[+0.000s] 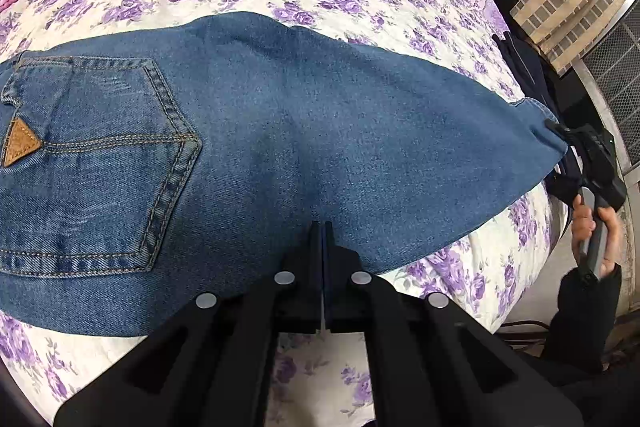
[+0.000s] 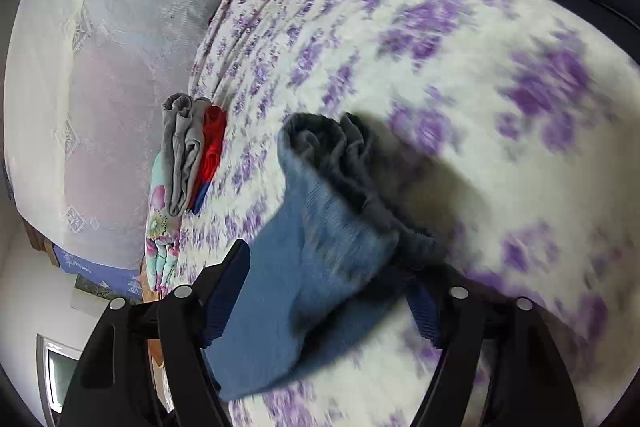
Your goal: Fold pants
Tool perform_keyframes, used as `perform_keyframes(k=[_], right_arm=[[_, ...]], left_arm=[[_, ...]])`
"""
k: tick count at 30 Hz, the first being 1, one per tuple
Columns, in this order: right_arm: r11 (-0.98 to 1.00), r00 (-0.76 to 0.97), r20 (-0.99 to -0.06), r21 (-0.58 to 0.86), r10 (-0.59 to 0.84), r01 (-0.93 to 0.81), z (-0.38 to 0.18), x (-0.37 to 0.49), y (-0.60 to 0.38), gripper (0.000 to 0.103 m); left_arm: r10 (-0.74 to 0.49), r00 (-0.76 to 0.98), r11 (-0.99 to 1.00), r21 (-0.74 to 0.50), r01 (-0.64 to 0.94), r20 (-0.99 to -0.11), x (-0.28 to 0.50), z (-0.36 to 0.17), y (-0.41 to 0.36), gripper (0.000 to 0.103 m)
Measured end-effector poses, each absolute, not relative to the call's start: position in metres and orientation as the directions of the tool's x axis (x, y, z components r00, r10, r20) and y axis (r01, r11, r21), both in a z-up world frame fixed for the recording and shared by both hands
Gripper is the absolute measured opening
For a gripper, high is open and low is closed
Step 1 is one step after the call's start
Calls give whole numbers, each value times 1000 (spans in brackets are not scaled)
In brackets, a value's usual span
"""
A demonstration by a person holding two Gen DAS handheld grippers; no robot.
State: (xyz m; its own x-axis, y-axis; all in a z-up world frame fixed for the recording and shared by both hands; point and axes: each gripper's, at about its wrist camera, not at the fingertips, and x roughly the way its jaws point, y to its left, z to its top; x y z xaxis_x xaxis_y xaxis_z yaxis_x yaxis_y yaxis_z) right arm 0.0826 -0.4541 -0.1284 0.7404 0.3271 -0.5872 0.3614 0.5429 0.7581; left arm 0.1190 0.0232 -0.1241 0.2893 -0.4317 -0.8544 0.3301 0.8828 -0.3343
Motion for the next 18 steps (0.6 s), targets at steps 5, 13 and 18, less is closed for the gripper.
perform_keyframes(k=[5, 13, 18], right_arm=[[614, 752, -602, 709, 268, 348, -123, 75, -447, 20], [693, 749, -619, 648, 237, 316, -103, 65, -438, 21], [700, 756, -603, 654, 255, 286, -94, 58, -437, 21]], left_arm=[[-435, 308, 882, -332, 334, -846, 113, -114, 21, 0], [-565, 342, 778, -347, 523, -751, 120, -51, -70, 7], [-616, 196, 715, -436, 547, -763, 135, -78, -153, 4]])
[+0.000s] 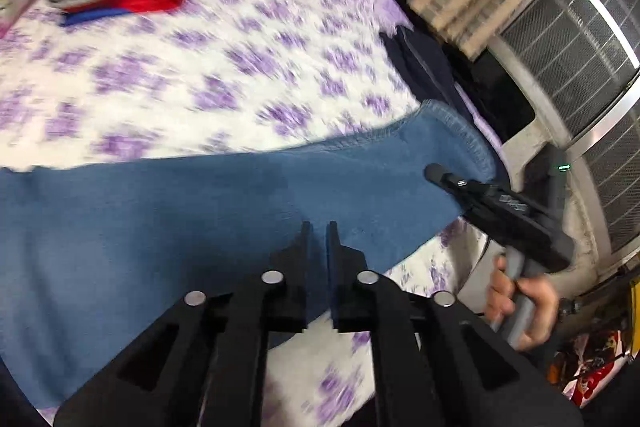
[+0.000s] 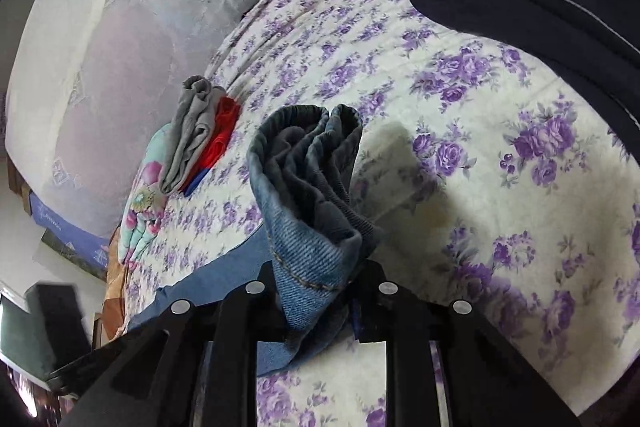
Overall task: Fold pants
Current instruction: 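Fold the cuffs over onto the waistband half with the right tool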
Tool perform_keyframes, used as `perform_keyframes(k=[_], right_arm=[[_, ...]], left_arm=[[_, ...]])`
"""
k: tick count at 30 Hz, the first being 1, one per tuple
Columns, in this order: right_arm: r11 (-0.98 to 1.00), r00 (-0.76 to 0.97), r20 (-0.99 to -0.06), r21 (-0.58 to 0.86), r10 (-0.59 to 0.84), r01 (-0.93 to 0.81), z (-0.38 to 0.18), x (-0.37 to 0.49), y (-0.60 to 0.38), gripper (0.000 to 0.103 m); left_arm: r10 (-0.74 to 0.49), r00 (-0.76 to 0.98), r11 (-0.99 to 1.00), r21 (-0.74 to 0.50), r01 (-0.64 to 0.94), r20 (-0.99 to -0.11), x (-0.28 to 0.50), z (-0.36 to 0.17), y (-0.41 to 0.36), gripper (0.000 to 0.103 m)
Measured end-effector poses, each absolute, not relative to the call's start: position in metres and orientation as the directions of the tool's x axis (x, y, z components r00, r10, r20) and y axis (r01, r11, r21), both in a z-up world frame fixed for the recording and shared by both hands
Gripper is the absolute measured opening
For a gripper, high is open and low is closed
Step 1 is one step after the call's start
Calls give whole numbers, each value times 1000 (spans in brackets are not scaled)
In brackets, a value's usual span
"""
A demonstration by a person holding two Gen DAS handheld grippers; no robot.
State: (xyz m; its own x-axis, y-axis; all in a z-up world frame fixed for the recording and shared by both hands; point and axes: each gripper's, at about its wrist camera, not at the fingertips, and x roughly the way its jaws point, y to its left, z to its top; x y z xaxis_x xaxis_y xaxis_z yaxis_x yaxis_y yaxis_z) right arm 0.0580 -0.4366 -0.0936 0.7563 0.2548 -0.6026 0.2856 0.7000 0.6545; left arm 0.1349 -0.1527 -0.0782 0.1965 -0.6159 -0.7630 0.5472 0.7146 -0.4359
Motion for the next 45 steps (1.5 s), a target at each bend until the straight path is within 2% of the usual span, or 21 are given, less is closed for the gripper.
perform_keyframes(k=[3, 8, 17, 20, 23, 27, 30, 33, 37, 45], right_arm=[[708, 759, -595, 654, 263, 267, -89, 56, -435, 21], [718, 760, -580, 658, 292, 226, -82, 56, -428, 21], [756, 770, -578, 622, 270, 202, -70, 55, -417, 21], [764, 775, -573, 616, 266, 194, -65, 52, -415, 21], [795, 781, -574, 580, 245, 177, -56, 50, -403, 21], [811, 792, -543, 574, 278, 109, -36, 51, -375, 21], [862, 793, -539, 506, 286, 33, -16, 59, -336, 21], [916, 773, -581, 402, 254, 1, -8, 75, -299, 21], [954, 728, -636, 289, 256, -83, -4, 92, -245, 21], [957, 616, -750, 79, 242, -280, -31, 112, -133, 22]], left_arm=[[-582, 162, 729, -423, 539, -797, 136, -100, -181, 0], [-531, 180, 762, -373, 530, -828, 135, -120, -197, 0], [-526, 208, 768, -356, 532, -824, 128, -119, -194, 0], [-550, 217, 753, -366, 547, -807, 116, -101, -166, 0], [-565, 304, 784, -384, 488, -767, 116, -76, -101, 0], [-385, 540, 921, -277, 272, -748, 122, -51, 18, 0], [-325, 561, 944, -293, 150, -761, 129, -54, 85, 0], [-305, 518, 944, -326, 52, -799, 137, -76, 125, 0], [-368, 476, 914, -406, 25, -799, 140, -99, 147, 0], [-397, 480, 905, -422, 60, -783, 140, -102, 146, 0]])
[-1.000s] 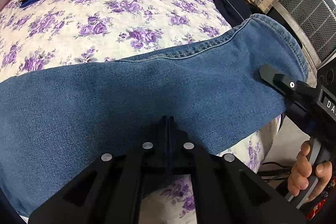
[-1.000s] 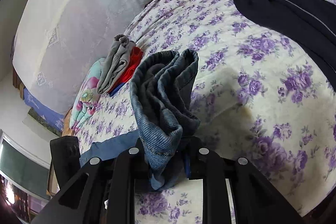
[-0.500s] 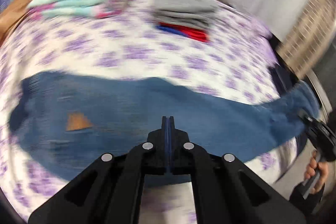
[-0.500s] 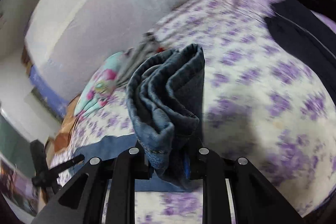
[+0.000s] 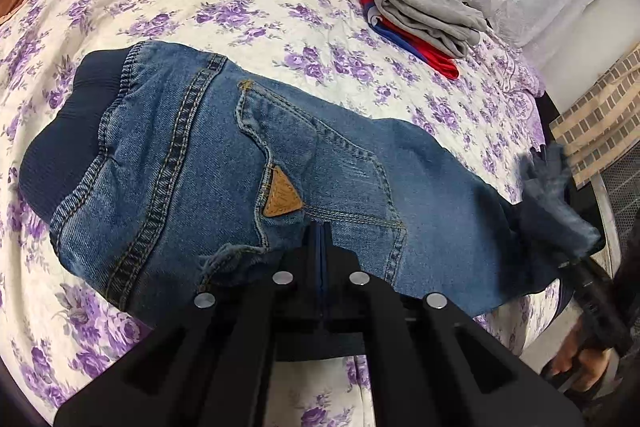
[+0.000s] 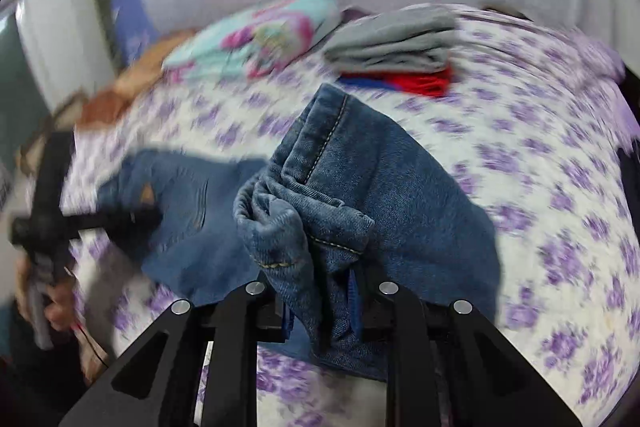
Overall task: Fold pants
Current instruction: 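Fold the cuffs over onto the waistband half with the right tool, then open the right tool and release the folded cuffs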
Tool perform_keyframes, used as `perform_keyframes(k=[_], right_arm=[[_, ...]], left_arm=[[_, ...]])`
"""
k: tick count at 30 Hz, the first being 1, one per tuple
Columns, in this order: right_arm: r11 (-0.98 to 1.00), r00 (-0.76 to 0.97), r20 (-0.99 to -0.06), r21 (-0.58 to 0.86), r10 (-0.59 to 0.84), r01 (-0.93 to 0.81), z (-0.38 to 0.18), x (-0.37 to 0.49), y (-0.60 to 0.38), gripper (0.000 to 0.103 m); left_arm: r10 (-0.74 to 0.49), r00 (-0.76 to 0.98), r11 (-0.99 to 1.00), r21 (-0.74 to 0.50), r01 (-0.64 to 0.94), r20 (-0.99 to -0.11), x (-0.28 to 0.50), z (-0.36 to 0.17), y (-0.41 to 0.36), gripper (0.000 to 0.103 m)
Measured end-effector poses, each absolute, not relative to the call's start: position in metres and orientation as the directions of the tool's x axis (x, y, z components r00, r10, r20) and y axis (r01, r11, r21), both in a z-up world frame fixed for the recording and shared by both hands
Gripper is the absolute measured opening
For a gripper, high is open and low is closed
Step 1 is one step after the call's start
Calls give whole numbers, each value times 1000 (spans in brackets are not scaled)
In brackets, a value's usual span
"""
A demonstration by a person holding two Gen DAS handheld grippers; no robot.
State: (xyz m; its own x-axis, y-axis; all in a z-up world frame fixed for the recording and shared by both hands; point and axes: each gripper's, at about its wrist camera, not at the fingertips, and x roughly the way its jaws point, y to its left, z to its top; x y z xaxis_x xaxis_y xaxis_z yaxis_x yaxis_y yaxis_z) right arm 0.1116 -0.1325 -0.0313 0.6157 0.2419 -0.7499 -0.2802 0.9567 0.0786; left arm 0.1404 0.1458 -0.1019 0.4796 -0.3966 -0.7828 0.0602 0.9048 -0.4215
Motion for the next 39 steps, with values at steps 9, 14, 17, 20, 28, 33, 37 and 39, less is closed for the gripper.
perform_keyframes(k=[9, 14, 17, 20, 28, 33, 37, 39], right_arm=[[938, 538, -819, -1, 198, -347, -83, 128, -94, 26], [891, 466, -840, 44, 277, -451, -71, 109, -74, 69], [859, 445, -837, 56, 318, -509, -50, 96, -66, 70], [854, 475, -785, 127, 398, -505, -17, 99, -84, 65], [912, 428, -858, 105, 285, -397, -57, 188, -96, 15], [922, 403, -869, 135, 287, -363, -78, 200, -96, 14], [912, 428, -840, 173, 334, -372, -53, 181, -100, 17], [893, 465, -795, 204, 391, -402, -33, 158, -104, 17]], left_arm=[[-402, 481, 903, -423, 69, -779, 139, -104, 148, 1], [-401, 477, 904, -422, 68, -782, 139, -103, 147, 1], [-402, 475, 904, -423, 68, -783, 141, -103, 146, 1], [-410, 473, 900, -431, 70, -780, 141, -104, 147, 1], [-424, 468, 893, -444, 74, -775, 141, -106, 148, 1], [-432, 458, 890, -450, 78, -777, 144, -107, 149, 1], [-436, 459, 888, -454, 78, -774, 144, -105, 149, 1], [-454, 463, 876, -475, 78, -762, 142, -101, 152, 1]])
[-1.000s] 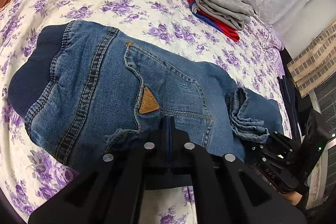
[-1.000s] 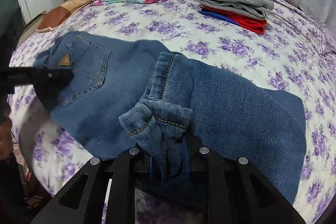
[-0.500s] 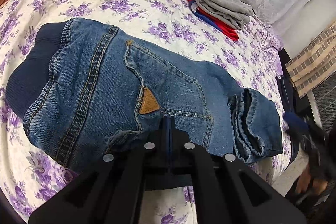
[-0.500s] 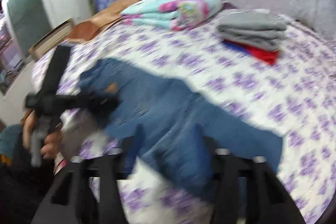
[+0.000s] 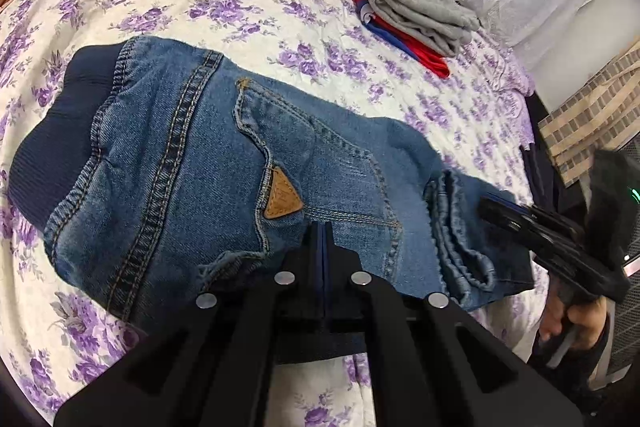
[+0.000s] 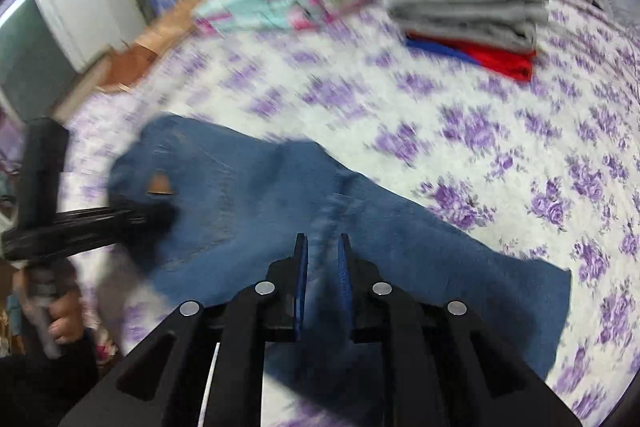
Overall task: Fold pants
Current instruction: 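Open the right tool and release the folded cuffs, then grasp the waistband with the left tool and fold it over the legs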
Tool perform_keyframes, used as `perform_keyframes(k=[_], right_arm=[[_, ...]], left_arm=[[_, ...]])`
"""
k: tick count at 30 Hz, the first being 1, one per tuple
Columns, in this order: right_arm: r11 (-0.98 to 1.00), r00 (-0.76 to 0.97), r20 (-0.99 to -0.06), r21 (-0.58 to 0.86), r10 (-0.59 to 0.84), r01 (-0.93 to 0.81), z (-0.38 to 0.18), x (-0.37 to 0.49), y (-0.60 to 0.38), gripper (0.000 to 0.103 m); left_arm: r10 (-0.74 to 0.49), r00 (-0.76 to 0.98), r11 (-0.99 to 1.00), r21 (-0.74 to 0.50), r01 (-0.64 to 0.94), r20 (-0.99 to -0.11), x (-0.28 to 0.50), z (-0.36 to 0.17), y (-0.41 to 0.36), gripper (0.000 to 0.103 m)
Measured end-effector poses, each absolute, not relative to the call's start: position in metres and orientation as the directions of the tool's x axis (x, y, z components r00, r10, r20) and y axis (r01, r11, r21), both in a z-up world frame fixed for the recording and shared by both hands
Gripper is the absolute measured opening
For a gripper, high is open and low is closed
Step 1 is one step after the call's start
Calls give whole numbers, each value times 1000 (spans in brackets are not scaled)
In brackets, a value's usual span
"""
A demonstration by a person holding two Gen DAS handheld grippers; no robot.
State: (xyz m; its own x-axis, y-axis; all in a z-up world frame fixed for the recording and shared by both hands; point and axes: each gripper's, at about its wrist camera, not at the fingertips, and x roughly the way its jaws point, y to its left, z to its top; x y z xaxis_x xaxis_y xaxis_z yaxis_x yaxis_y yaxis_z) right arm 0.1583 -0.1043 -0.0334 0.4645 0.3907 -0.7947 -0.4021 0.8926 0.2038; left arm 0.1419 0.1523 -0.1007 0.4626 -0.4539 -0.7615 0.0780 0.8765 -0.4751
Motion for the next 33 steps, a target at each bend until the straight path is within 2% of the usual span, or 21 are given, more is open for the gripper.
perform_keyframes(k=[2, 3, 5, 6, 7, 8, 11, 17, 24, 26, 28, 30, 33], right_arm=[[876, 481, -762, 230, 433, -425, -22, 133, -108, 17], [869, 484, -749, 247, 452, -429, -18, 125, -112, 17], [856, 498, -718, 276, 486, -437, -13, 104, -119, 17], [853, 508, -705, 285, 495, -437, -11, 97, -121, 17], [850, 517, -691, 294, 505, -438, -9, 89, -124, 18], [847, 522, -683, 300, 511, -438, -9, 85, -126, 18], [834, 519, -665, 325, 537, -445, -9, 74, -130, 18], [810, 498, -654, 341, 569, -477, -10, 62, -125, 18], [844, 531, -663, 334, 527, -420, -16, 50, -141, 18], [856, 533, -674, 340, 511, -390, -22, 49, -147, 18], [863, 530, -685, 340, 500, -375, -26, 49, -149, 18], [869, 519, -702, 337, 489, -363, -31, 51, -150, 18], [860, 470, -728, 350, 499, -371, -37, 65, -143, 24]], left_arm=[[-481, 481, 854, -515, 69, -733, 136, -90, 162, 1], [-492, 514, 839, -539, 68, -702, 128, -78, 172, 4], [-489, 578, 821, -569, 51, -653, 113, -58, 193, 30], [-475, 612, 814, -580, 33, -633, 104, -49, 205, 59], [-455, 641, 810, -586, 9, -618, 95, -43, 216, 76], [-430, 665, 806, -591, -23, -611, 85, -39, 227, 79], [-430, 675, 754, -650, -98, -600, 62, -50, 249, 79], [-498, 623, 622, -749, -227, -603, 60, -113, 250, 78], [-461, 620, 676, -704, -219, -635, 118, -130, 232, 77], [-447, 623, 683, -695, -225, -642, 132, -131, 230, 67], [-434, 633, 704, -680, -206, -641, 132, -126, 230, 45], [-422, 664, 724, -671, -164, -617, 122, -117, 229, 36], [-379, 699, 768, -628, -129, -606, 108, -106, 222, 34]])
